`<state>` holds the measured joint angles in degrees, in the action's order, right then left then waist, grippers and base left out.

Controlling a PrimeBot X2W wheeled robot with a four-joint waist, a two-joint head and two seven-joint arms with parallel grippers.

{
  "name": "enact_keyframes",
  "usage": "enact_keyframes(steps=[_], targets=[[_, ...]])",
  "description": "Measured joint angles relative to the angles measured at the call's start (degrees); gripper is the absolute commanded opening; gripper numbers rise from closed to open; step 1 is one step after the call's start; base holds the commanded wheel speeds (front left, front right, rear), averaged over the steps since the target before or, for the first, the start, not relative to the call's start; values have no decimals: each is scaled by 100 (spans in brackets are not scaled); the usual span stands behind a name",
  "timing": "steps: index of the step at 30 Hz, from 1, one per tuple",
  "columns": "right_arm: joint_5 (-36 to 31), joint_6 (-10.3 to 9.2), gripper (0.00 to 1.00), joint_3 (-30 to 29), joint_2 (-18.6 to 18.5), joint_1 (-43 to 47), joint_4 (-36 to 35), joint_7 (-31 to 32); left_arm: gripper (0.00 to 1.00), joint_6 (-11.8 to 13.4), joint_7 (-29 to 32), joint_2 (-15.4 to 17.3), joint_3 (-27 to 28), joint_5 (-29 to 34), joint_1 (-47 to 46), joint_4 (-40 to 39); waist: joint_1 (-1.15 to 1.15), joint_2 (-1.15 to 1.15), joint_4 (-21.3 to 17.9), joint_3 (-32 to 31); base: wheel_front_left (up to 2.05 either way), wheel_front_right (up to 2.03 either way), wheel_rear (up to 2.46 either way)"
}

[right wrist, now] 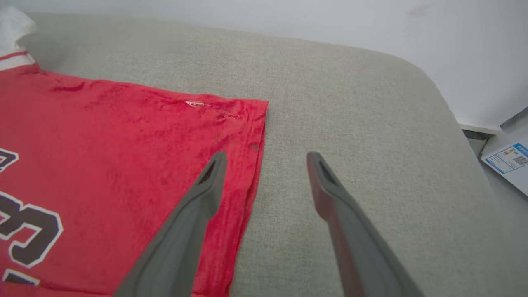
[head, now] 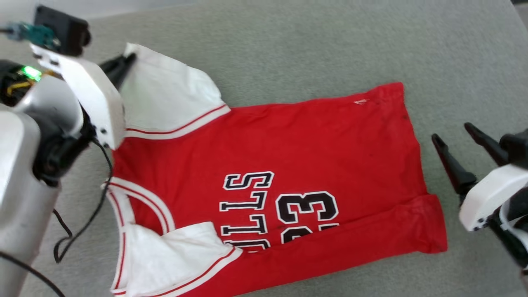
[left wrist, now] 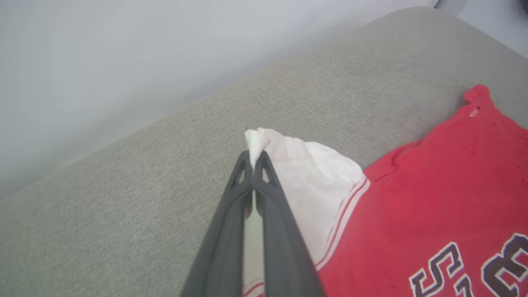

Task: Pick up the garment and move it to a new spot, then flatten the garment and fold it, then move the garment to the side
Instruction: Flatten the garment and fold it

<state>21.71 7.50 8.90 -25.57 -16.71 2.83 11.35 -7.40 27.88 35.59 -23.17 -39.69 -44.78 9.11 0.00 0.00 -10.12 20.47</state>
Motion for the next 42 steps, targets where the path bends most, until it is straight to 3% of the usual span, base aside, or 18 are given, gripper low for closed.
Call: enact_keyframes(steps=[5, 16, 23, 34, 36, 42], targets=[[441, 0, 100, 242, -656, -362, -88, 1495, 0, 41, -283, -19, -14, -105, 570, -959, 0, 0, 398, -163, 0, 0, 0], [1020, 1, 100, 409, -1270, -1408, 527, 3141, 0, 495, -692, -81, 1, -29, 1548, -2405, 0, 0, 1106, -15, 0, 0, 0], [910, 0, 100, 603, -1416, -1919, 1298, 3455, 0, 537, -792, -232, -248, 169, 1656, -2773, 0, 0, 1527, 213, 0, 0, 0], [710, -1, 100, 1087, -1408, -2190, 2017, 3225, 0, 490, -927, -502, -576, 311, 1645, -2858, 0, 0, 1927, 508, 0, 0, 0], [777, -3, 0, 1170, -1412, -2213, 2098, 3166, 0, 488, -944, -516, -591, 302, 1646, -2840, -1, 0, 1954, 521, 0, 0, 0], [886, -8, 0, 1359, -1319, -2284, 2310, 2633, 0, 523, -1045, -421, -528, 372, 1662, -2670, 0, 0, 1909, 463, 0, 0, 0]])
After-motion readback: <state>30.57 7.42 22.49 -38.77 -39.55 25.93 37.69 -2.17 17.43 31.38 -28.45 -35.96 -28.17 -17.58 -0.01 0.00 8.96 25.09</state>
